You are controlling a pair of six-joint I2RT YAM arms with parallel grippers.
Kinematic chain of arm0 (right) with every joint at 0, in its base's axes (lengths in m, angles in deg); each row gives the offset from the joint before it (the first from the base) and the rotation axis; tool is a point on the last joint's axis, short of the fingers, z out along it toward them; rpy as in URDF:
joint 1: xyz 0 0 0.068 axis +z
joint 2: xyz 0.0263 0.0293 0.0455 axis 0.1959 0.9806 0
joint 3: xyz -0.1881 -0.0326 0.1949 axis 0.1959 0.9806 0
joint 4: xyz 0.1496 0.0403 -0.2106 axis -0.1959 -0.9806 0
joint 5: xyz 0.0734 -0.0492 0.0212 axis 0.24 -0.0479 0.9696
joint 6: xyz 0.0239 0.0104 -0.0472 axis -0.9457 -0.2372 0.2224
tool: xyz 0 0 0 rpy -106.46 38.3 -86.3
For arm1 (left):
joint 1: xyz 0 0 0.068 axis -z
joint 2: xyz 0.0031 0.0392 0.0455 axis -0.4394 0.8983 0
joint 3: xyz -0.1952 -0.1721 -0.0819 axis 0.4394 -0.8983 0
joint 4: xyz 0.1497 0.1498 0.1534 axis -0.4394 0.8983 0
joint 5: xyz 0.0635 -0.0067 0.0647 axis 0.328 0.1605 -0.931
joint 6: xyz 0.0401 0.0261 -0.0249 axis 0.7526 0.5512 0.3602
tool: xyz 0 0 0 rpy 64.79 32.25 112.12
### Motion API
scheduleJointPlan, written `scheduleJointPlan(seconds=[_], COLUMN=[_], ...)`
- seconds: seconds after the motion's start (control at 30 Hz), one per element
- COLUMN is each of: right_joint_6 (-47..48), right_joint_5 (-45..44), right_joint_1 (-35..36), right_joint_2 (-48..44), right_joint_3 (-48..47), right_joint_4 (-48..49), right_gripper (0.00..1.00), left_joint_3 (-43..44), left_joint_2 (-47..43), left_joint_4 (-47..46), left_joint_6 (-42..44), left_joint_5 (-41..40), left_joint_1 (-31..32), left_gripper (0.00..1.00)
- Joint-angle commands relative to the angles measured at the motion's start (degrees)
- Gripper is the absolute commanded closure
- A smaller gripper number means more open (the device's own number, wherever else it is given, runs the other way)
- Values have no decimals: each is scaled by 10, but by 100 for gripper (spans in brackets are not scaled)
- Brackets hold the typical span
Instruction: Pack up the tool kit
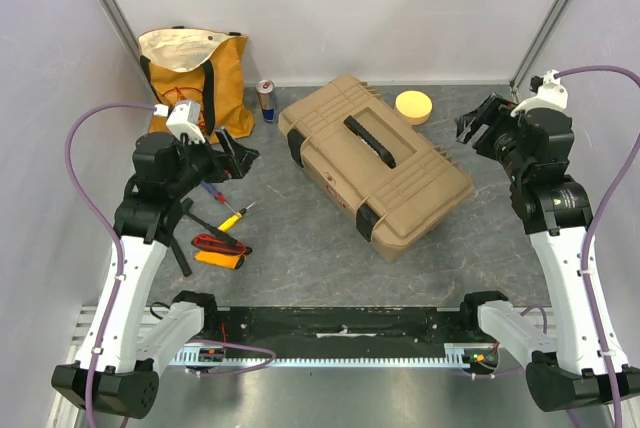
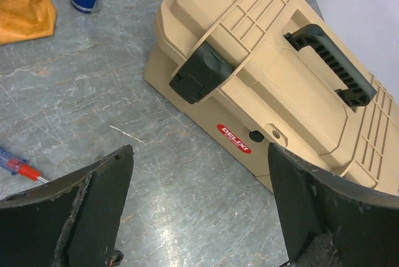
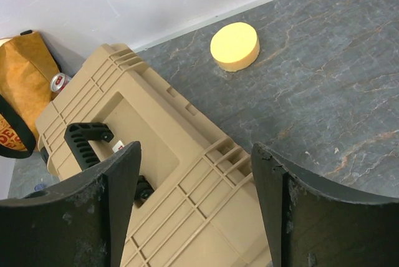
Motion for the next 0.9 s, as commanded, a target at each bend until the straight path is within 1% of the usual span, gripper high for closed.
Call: scheduleJointPlan(seconds=[0.0,0.03,0.07,0.1,0.17,0.2,0.23,0.3,0.33,0.37,0.43,0.47,0.57,0.67,0.73,0.83,0.87], right_joint_6=[11,11,13,16,25,31,34,47,51,55,63,68,78,84,88,92,94], right_joint_5=[20,25,31,34,77,94,112,149,163,171,185,194,213,221,218,190,176], right_joint_1=[-1,-1,0,-2,0,-1,-1,-1,0,0,0,0,3,7,9,12,13], right_joint_2=[1,2,3,5,10,14,17,22,24,25,27,28,28,31,31,29,30], right_joint_3=[7,8,9,11,14,17,20,27,32,35,43,47,65,81,88,92,93], right_joint_4=[-2,-3,-1,0,4,8,10,15,17,19,20,23,29,32,33,26,21], right_gripper=[21,20,19,18,17,16,15,14,13,13,12,11,9,9,9,8,8], left_joint_3=[7,10,15,15,-1,-20,-48,-111,-132,-139,-123,-111,-110,-153,-176,-187,-187], left_joint_2=[-7,-8,-12,-19,-43,-61,-86,-134,-151,-156,-136,-107,-46,6,40,87,97], left_joint_4=[-4,8,13,8,-27,-67,-122,-214,-239,-244,-212,-194,-196,-266,-324,-367,-371], left_joint_6=[-40,-81,-111,-128,-133,-142,-170,-193,-201,-202,-183,-173,-170,-237,-274,-307,-315], left_joint_5=[-31,-65,-77,-68,-25,-11,-18,-22,-24,-21,18,57,151,185,201,209,197], left_joint_1=[-2,-1,-2,-3,-2,-2,-2,-2,-3,-1,-2,-2,-2,-2,1,8,14], left_gripper=[6,6,6,6,5,5,5,5,5,5,5,5,6,13,14,16,16])
